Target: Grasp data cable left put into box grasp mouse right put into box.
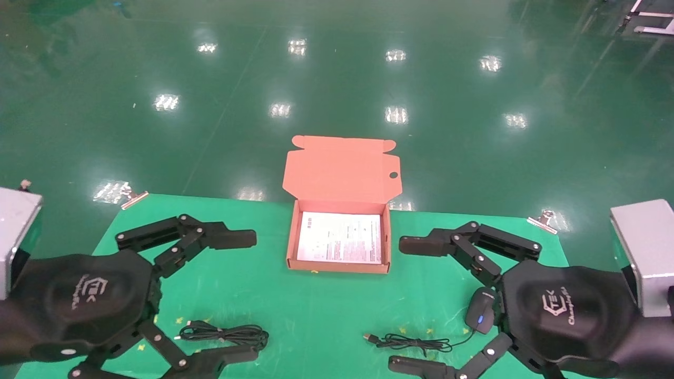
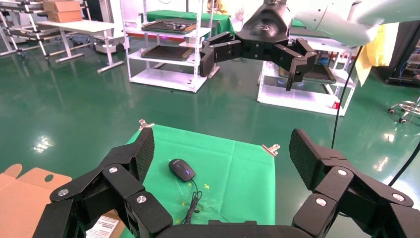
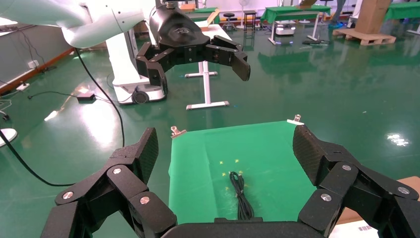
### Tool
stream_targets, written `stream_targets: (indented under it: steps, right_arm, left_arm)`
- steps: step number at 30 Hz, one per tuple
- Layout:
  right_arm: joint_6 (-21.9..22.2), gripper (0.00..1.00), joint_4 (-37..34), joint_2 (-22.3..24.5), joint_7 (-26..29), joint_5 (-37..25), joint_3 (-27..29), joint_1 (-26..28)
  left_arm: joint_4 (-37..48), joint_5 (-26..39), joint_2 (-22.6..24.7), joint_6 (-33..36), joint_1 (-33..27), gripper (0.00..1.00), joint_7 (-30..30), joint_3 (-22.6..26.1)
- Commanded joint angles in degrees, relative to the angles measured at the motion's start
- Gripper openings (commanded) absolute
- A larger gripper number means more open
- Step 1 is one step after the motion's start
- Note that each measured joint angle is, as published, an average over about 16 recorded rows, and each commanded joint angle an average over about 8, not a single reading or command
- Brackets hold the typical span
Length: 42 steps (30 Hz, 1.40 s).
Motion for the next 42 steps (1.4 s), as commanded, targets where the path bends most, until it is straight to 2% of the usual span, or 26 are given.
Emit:
stream_targets:
  steps: [1, 22, 27, 30, 34, 37, 42]
  right_arm:
    - [0.0, 1.0, 0.0, 0.0, 0.0, 0.0, 0.0, 0.0]
    - [-0.01, 1.0, 0.0, 0.0, -0.01, 0.02, 0.02, -0.01]
    - [0.06, 1.0, 0.23, 0.2, -0.49, -0.8, -0.06, 0.32]
    - [-0.09, 1.0, 1.23, 0.81, -1.24, -4.13, -0.86, 1.77]
    - [-1.78, 1.0, 3.01, 1.3, -2.34, -13.16, -4.19, 6.55]
    - [-3.65, 1.0, 3.71, 0.35, -4.06, -21.16, -8.8, 12.13]
    - [-5.14, 1.0, 4.01, -2.64, -9.56, -32.86, -19.61, 22.63]
  left_arm:
    - [0.0, 0.0, 0.0, 0.0, 0.0, 1.0, 0.0, 0.0]
    - [-0.08, 0.08, 0.03, 0.1, -0.04, 1.0, -0.05, 0.05]
    - [-0.27, 2.77, 1.35, 0.84, -2.95, 1.0, -0.35, 1.65]
    - [0.06, 7.06, 2.83, 2.01, -6.93, 1.0, -0.88, 3.98]
    - [0.45, 14.89, 5.0, 3.88, -13.46, 1.0, -1.77, 8.73]
    - [0.08, 21.12, 6.66, 4.81, -18.41, 1.0, -2.44, 13.34]
    - [-0.48, 30.82, 9.27, 5.04, -25.13, 1.0, -3.91, 22.22]
